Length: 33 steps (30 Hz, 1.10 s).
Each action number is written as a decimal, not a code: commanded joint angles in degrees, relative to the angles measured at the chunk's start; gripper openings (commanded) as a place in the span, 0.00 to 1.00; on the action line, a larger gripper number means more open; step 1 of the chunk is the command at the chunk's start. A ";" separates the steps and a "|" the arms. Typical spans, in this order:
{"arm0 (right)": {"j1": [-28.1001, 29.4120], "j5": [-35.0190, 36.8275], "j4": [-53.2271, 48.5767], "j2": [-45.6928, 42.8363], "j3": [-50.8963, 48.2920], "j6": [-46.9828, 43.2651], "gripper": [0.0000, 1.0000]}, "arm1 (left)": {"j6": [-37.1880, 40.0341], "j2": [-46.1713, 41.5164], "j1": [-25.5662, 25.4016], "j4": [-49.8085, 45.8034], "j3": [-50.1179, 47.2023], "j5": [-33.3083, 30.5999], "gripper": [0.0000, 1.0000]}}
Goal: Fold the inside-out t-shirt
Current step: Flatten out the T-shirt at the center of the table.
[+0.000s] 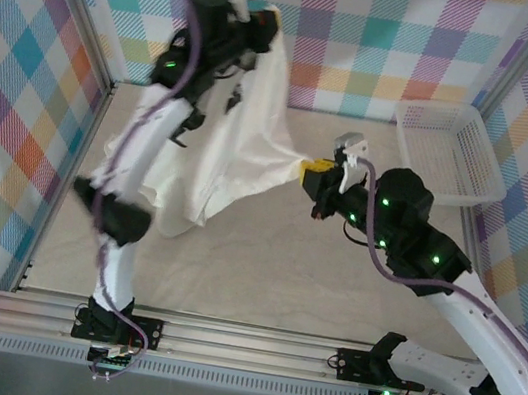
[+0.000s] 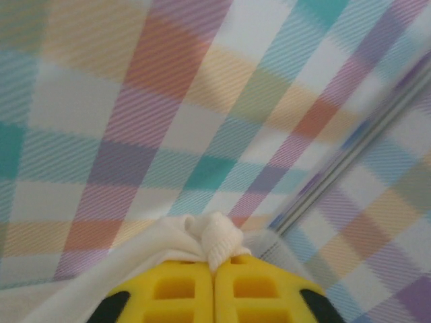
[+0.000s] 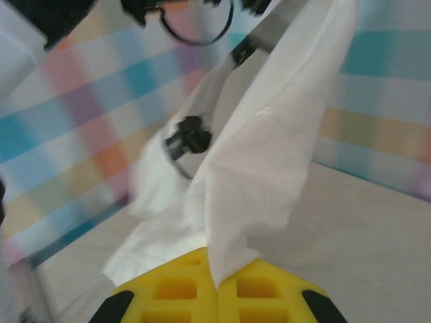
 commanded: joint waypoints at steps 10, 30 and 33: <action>-26.97 6.05 -15.38 3.76 -10.75 22.34 0.00 | 4.45 7.04 -2.47 -32.85 9.04 -3.10 0.68; -29.19 -6.09 -10.60 9.23 -14.36 24.48 0.00 | -39.16 -57.48 -3.04 -6.08 -110.92 0.94 0.49; -29.26 -6.54 -10.52 9.11 -14.45 24.62 0.00 | -39.94 -52.90 -3.04 -6.02 -111.31 2.32 0.48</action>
